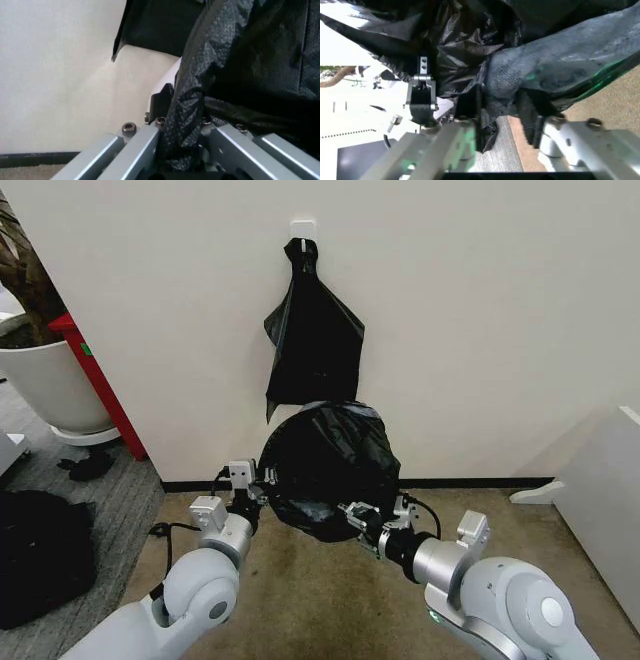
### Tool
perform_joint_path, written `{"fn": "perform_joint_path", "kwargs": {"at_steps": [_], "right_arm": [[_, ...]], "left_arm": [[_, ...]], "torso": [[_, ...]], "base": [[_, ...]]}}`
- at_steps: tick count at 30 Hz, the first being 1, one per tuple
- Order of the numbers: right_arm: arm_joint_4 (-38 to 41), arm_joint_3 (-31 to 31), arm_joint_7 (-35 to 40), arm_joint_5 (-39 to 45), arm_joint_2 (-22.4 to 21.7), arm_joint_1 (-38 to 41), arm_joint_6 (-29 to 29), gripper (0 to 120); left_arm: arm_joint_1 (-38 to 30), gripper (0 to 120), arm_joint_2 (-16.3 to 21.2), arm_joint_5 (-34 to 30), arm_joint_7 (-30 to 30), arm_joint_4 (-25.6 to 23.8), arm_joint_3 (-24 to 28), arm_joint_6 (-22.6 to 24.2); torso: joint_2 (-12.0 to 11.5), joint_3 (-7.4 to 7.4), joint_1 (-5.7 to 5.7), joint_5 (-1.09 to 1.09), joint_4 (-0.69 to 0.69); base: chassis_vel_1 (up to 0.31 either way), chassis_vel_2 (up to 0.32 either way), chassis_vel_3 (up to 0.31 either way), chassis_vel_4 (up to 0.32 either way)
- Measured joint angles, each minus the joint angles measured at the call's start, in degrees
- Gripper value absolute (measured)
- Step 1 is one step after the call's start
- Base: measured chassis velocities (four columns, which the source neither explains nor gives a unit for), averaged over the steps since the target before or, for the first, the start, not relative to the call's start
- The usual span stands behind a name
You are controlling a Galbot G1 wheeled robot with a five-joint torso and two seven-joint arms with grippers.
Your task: Place the garbage bag over the trash bin.
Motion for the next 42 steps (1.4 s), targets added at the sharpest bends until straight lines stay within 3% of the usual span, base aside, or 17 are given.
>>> {"fn": "perform_joint_path", "kwargs": {"at_steps": [4, 6, 20, 35, 42], "right_arm": [[-0.22, -0.01, 0.28, 0.03, 0.13, -0.11, 0.1, 1], [-0.22, -0.02, 0.3, 0.05, 0.13, -0.14, 0.11, 0], [1.18, -1.77, 2.01, -0.18, -0.45, -3.11, -3.37, 0], [-4.57, -3.43, 2.65, -5.07, 1.42, -3.23, -5.73, 0], [-7.54, -1.45, 0.83, -10.39, 1.65, -4.17, -5.98, 0]], "left_arm": [[0.03, 0, 0.03, 0.02, 0.35, -0.09, -0.03, -0.5], [0.03, 0, 0.04, 0.01, 0.37, -0.09, -0.04, -0.55], [-0.77, 0, -1.25, -1.25, -0.78, 0.58, -0.16, -0.66], [-0.3, 0, -1.83, -7.61, -3.81, -1.23, -2.11, 0.76], [1.19, 0, -2.5, -16.32, -7.68, -2.99, -4.4, 2.04]], "torso": [[0.0, 0.0, 0.0, 0.0, 0.0], [0.0, 0.0, 0.0, 0.0, 0.0], [0.0, 0.0, 0.0, 0.0, 0.0], [0.0, 0.0, 0.0, 0.0, 0.0], [0.0, 0.0, 0.0, 0.01, 0.0]], "base": [[0.0, 0.0, 0.0, 0.0], [0.0, 0.0, 0.0, 0.0], [0.0, 0.0, 0.0, 0.0], [0.0, 0.0, 0.0, 0.0], [0.0, 0.0, 0.0, 0.0]]}}
